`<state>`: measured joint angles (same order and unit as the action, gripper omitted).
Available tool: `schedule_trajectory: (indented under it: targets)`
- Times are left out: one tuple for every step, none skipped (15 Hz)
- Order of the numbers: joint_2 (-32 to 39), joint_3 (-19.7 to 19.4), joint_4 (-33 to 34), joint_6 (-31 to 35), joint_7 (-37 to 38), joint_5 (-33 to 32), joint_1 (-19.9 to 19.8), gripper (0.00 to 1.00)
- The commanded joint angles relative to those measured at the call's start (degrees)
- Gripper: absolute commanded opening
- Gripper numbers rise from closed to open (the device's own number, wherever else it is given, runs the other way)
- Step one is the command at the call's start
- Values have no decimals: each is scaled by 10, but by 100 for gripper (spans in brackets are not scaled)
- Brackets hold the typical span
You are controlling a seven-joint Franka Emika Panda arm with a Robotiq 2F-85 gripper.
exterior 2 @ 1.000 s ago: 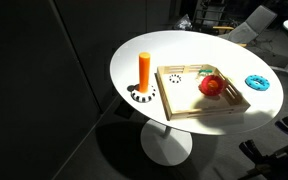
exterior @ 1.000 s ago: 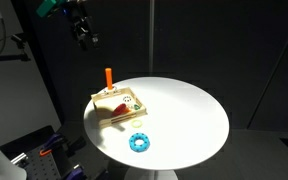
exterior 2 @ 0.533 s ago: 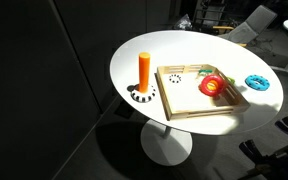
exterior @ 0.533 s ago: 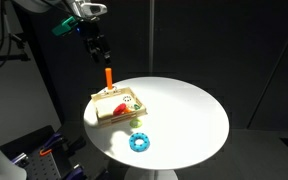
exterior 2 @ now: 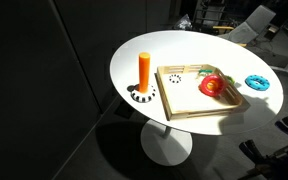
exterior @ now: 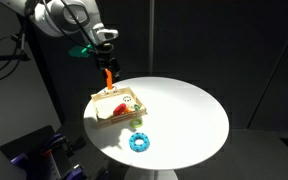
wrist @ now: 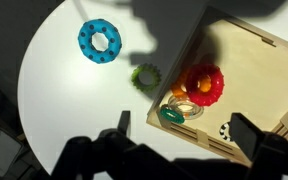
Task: Remove the red ring from the box and put it on the table.
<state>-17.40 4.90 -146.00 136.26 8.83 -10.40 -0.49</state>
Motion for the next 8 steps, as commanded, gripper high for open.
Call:
schedule_trajectory:
  targets:
    - [73, 3, 15, 44, 10, -29, -7, 100]
    - [91, 2, 18, 56, 11, -35, -6, 100]
    - [109, 0, 22, 66, 10, -40, -5, 100]
    - [129, -2, 27, 75, 9, -43, -3, 100]
    - [144, -4, 32, 84, 8, -46, -2, 100]
    - [161, -6, 38, 92, 9, -52, -1, 100]
    - [177, -9, 44, 100, 6, -54, 1, 100]
    - [193, -12, 52, 106, 4, -57, 3, 100]
